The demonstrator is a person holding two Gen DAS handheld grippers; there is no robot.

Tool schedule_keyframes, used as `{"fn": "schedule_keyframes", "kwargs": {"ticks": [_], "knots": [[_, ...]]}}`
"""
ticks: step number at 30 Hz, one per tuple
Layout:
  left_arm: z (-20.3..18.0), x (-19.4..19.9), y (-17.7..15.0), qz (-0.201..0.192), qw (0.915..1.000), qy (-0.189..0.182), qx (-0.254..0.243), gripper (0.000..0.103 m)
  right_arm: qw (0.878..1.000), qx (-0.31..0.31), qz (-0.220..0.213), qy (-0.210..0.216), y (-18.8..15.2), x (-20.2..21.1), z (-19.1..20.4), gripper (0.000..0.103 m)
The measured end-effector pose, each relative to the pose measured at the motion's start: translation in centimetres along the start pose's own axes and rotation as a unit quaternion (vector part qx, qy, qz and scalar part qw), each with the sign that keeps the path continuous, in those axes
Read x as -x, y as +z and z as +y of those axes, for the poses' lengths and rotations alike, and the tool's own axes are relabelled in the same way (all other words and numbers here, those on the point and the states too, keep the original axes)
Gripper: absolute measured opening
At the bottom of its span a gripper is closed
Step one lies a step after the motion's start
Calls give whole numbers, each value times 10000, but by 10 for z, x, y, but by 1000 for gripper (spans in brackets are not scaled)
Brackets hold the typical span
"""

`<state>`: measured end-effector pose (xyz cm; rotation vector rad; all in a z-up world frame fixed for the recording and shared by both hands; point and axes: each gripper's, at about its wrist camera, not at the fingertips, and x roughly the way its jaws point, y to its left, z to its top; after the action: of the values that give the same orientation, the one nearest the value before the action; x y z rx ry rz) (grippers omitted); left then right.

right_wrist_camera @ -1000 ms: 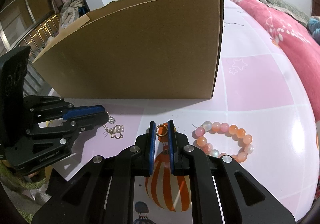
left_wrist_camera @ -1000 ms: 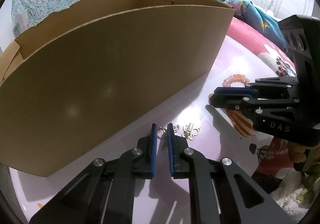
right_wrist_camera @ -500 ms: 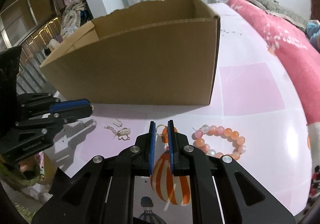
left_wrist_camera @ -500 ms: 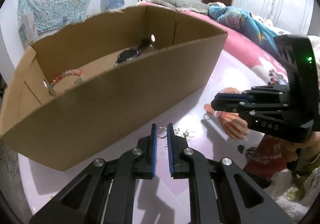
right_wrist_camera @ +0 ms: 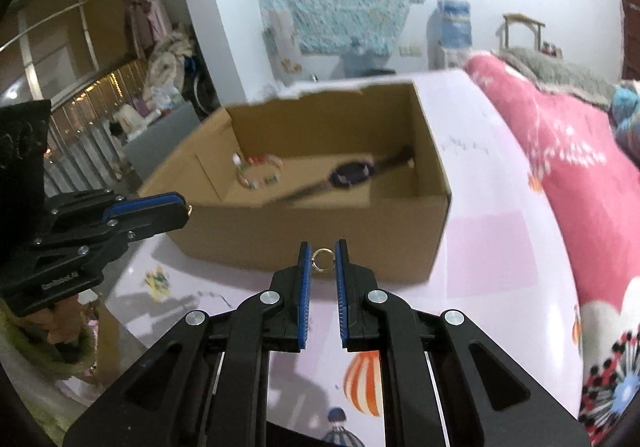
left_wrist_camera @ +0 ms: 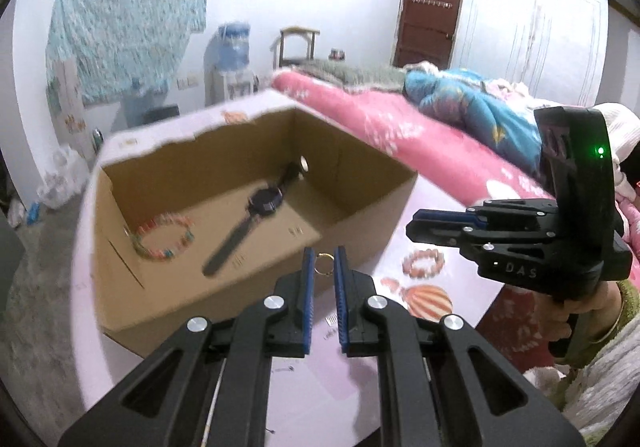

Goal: Organize jewelry
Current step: 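Carry the gold ring with the right tool into the box and open it, then withdraw both tools from the box back over the table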

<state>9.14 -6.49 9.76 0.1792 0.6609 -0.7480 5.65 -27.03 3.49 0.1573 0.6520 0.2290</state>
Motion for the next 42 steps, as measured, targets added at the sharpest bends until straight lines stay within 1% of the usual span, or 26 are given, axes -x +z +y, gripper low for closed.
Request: {"fn": "schedule_keyframes", "kwargs": {"ticks": [3, 7, 9, 11, 14, 17, 21, 24, 27, 29, 30, 31, 32, 39, 42], "knots": [[9, 9, 9, -171, 9997, 148, 30, 9, 9997, 69, -213, 130, 14, 1, 2, 10], [27, 13, 19, -293, 9988, 358, 167, 9, 9989, 84, -401, 240, 26, -3, -1, 10], [37, 11, 24, -324, 9983, 411, 242, 9, 9984, 57, -468, 298, 36, -10, -2, 10], [48, 6, 27, -264, 9977, 517, 346, 9, 9982, 28, -492, 341, 40, -15, -7, 10], [67, -8, 31, -138, 9965, 641, 518, 9, 9984, -14, -417, 389, 44, -27, -10, 10], [82, -24, 32, 39, 9953, 672, 697, 9, 9982, -115, -216, 539, 44, -43, -9, 10], [92, -45, 33, 254, 9942, 659, 813, 9, 9980, -162, 103, 609, 44, -62, -4, 10], [100, -61, 32, 438, 9920, 797, 877, 10, 9976, -134, 233, 636, 46, -74, 1, 10], [109, -70, 31, 576, 9895, 844, 1026, 10, 9973, -188, 325, 628, 46, -81, -1, 11], [113, -72, 30, 594, 9883, 848, 1115, 10, 9970, -259, 330, 646, 47, -79, -5, 17], [116, -72, 30, 592, 9875, 867, 1177, 12, 9970, -305, 311, 645, 47, -78, -7, 18], [118, -70, 29, 571, 9868, 876, 1232, 14, 9968, -363, 274, 660, 48, -77, -10, 21], [120, -70, 30, 550, 9866, 876, 1263, 18, 9966, -416, 233, 672, 48, -75, -13, 23], [125, -53, 33, 301, 9857, 935, 1367, 19, 9964, -641, -71, 542, 52, -53, -30, 25], [123, -47, 33, 241, 9856, 940, 1386, 19, 9959, -735, -265, 459, 52, -37, -37, 27]]}}
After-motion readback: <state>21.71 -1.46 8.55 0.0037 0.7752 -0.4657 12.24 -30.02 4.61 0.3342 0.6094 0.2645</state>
